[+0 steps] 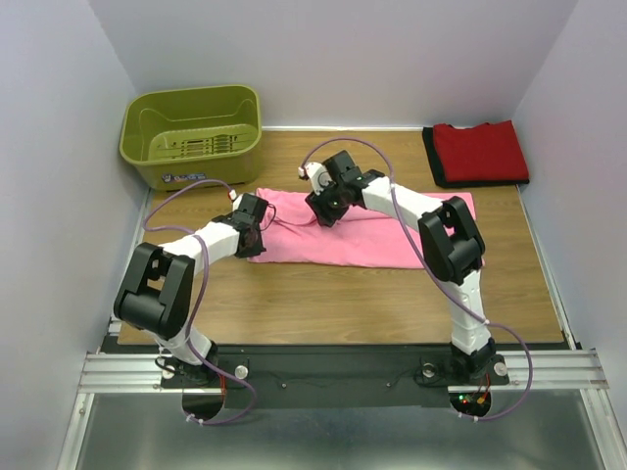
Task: Fold and stack the t-shirts
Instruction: Fold the tshirt
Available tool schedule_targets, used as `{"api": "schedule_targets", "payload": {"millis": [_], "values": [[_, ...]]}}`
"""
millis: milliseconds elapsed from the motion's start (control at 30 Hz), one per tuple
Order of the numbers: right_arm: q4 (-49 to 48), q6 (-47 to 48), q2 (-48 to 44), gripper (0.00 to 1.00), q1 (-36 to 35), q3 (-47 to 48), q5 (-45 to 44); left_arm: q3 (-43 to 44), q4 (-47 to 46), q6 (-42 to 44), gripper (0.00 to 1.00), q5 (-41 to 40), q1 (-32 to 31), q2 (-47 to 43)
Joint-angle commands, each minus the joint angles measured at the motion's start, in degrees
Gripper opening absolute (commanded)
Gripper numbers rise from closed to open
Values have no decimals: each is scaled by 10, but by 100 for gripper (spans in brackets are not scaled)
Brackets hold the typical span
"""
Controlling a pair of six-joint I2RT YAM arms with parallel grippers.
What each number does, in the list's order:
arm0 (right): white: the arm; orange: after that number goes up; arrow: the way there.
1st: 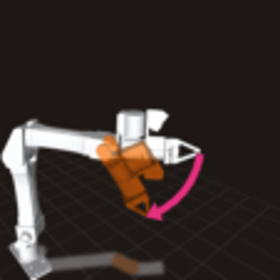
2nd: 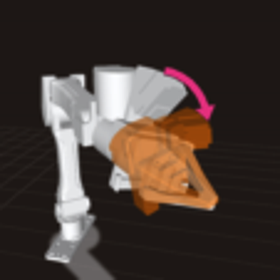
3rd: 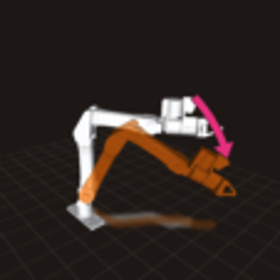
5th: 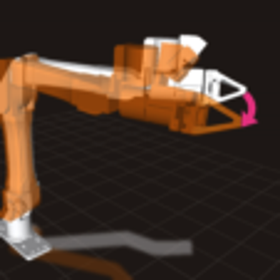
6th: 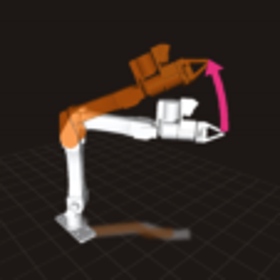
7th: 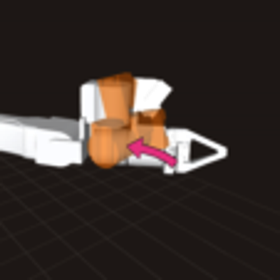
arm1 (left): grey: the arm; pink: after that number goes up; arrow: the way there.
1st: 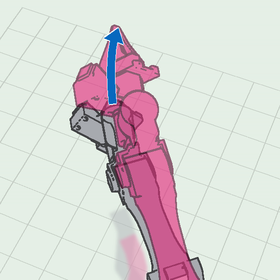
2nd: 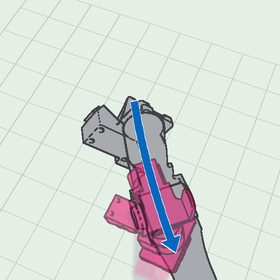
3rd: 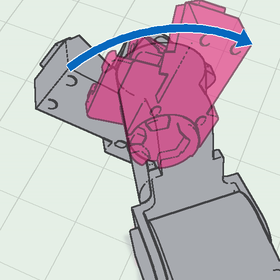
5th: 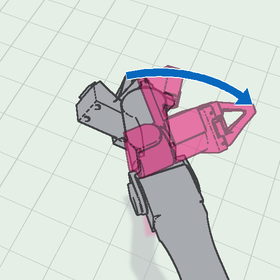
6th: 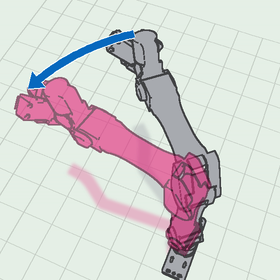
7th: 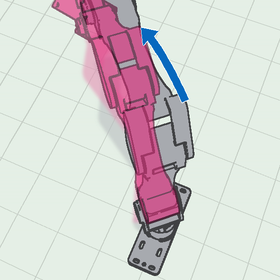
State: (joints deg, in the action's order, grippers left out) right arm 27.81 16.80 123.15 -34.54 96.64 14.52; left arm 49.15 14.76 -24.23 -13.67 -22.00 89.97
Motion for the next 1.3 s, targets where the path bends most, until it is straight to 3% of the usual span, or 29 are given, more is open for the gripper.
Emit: {"api": "schedule_targets", "payload": {"millis": [0, 467, 633, 900, 1067, 1133, 1267], "values": [[-31, -11, 10, 51, 2, 46, -27, -12, 11, 5, 9, -8, 5, 9], [-45, -163, 54, 31, 64, 74, -142, -55, 25, -2, 5, 12, 6, -15], [-45, -185, 41, 29, 75, 58, -142, -69, 26, -5, 5, 18, 5, -37], [-53, -173, 0, 31, 75, 52, -23, -72, 32, -8, 5, 29, 6, -59], [-62, -206, -33, 34, 75, 30, -26, -75, 46, -24, 5, 26, 6, -102], [-63, -215, -41, 36, 75, 22, -21, -71, 48, -30, 10, 25, 6, -118], [-64, -238, -70, 41, 75, -10, -31, -61, 47, -44, 41, 29, 6, -155]]}}
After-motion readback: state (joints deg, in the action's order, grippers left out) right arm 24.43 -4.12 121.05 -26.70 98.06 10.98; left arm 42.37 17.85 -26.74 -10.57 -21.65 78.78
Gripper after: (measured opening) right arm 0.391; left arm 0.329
